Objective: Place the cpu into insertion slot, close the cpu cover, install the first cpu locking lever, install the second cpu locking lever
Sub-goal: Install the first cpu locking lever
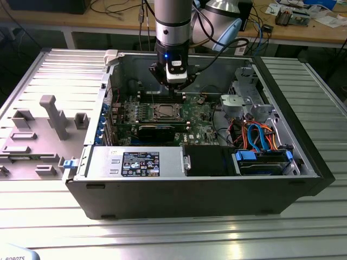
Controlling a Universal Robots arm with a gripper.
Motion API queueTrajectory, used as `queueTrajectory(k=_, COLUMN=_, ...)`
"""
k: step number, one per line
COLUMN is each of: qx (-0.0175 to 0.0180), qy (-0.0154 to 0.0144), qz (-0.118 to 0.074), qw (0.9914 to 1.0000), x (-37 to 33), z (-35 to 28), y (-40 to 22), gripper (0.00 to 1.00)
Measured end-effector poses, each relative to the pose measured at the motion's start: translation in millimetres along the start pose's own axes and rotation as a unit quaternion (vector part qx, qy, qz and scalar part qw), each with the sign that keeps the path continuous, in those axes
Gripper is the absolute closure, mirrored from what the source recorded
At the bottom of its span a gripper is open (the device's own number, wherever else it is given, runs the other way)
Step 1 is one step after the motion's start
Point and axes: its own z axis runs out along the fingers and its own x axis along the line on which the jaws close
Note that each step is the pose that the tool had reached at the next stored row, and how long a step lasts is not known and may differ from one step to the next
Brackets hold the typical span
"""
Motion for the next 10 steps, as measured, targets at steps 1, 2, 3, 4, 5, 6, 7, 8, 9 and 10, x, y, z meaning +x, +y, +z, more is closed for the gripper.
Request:
queueTrajectory(k=1, qx=0.0000, qy=0.0000, qz=0.000, qw=1.00000, x=0.0, z=0.0, y=0.0, gripper=0.89)
queueTrajectory(k=2, qx=0.0000, qy=0.0000, qz=0.000, qw=1.00000, x=0.0, z=0.0, y=0.0, gripper=0.89)
queueTrajectory(k=3, qx=0.0000, qy=0.0000, qz=0.000, qw=1.00000, x=0.0, z=0.0, y=0.0, gripper=0.89)
queueTrajectory(k=4, qx=0.0000, qy=0.0000, qz=0.000, qw=1.00000, x=0.0, z=0.0, y=0.0, gripper=0.89)
queueTrajectory(k=5, qx=0.0000, qy=0.0000, qz=0.000, qw=1.00000, x=0.0, z=0.0, y=0.0, gripper=0.89)
queueTrajectory(k=6, qx=0.0000, qy=0.0000, qz=0.000, qw=1.00000, x=0.0, z=0.0, y=0.0, gripper=0.89)
queueTrajectory(k=7, qx=0.0000, qy=0.0001, qz=-0.001, qw=1.00000, x=0.0, z=0.0, y=0.0, gripper=0.89)
queueTrajectory(k=8, qx=-0.0001, qy=0.0002, qz=-0.002, qw=1.00000, x=0.0, z=0.0, y=0.0, gripper=0.89)
queueTrajectory(k=9, qx=-0.0003, qy=0.0009, qz=-0.010, qw=0.99995, x=0.0, z=0.0, y=0.0, gripper=0.89)
queueTrajectory(k=10, qx=-0.0007, qy=0.0020, qz=-0.023, qw=0.99973, x=0.0, z=0.0, y=0.0, gripper=0.89)
